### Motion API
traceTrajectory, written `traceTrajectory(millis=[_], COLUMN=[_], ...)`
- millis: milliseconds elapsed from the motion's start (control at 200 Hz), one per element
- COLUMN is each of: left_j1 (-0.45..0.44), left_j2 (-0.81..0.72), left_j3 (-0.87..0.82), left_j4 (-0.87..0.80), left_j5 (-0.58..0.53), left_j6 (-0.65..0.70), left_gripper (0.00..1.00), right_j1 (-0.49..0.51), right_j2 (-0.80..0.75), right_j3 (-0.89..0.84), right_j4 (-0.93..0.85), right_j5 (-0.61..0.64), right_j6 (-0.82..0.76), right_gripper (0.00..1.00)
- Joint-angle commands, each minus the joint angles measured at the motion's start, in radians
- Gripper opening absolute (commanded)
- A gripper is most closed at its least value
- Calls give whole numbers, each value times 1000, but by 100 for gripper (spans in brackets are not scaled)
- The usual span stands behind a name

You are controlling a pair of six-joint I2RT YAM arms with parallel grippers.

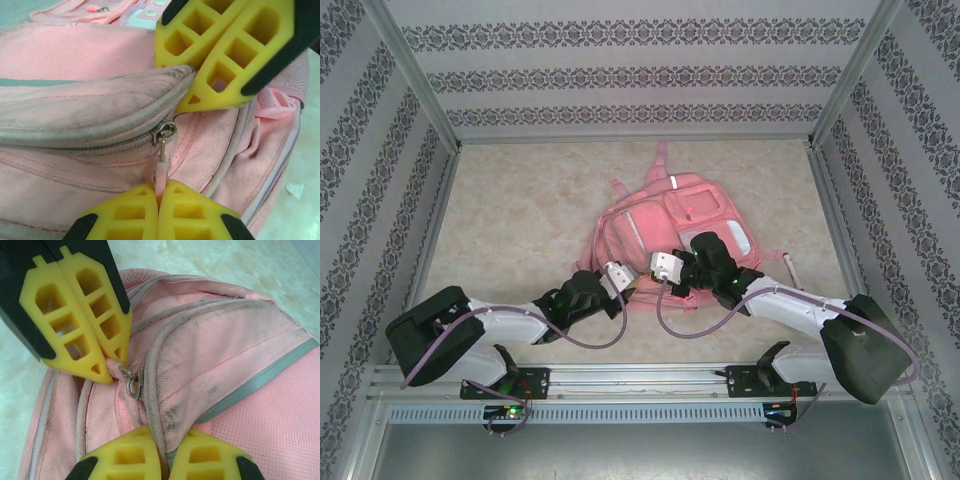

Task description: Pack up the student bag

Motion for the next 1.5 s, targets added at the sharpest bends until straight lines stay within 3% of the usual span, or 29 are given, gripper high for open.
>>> traceTrajectory(millis=[0, 135, 420, 570, 640, 705, 779, 874, 984, 1134, 1279, 1404, 1494], left_j1=[13, 45, 291, 376, 377, 375, 356, 325, 271, 210, 195, 195, 205], left_j2=[-64, -106, -186, -206, -203, -201, -216, -241, -259, -240, -227, -247, -258], left_j3=[-33, -15, 32, 48, 71, 83, 82, 77, 90, 92, 78, 50, 49], left_j4=[7, -104, -309, -344, -368, -364, -346, -314, -324, -266, -251, -276, -331], left_j5=[40, 42, 98, 166, 284, 382, 414, 416, 399, 377, 279, 150, 84], left_j6=[111, 110, -55, -60, -20, -38, -100, -167, -194, -242, -238, -174, -146], left_gripper=[0, 0, 0, 0, 0, 0, 0, 0, 0, 0, 0, 0, 0], right_j1=[3, 3, -3, -29, -29, -29, -24, 11, 105, 197, 215, 192, 157], right_j2=[-15, -4, -77, -89, -82, -84, -112, -160, -197, -127, -31, -6, -19], right_j3=[6, 12, 13, 4, 0, 6, 8, -10, -19, -30, -9, 23, 64], right_j4=[17, -15, -212, -208, -154, -131, -115, -71, -30, 97, 91, -37, -177], right_j5=[-131, -134, 28, 49, 45, 4, -81, -118, 15, 293, 446, 416, 331], right_j6=[13, -30, -326, -336, -268, -186, -107, 15, 124, 299, 238, 96, 7], right_gripper=[0, 0, 0, 0, 25, 34, 49, 55, 61, 58, 53, 34, 12])
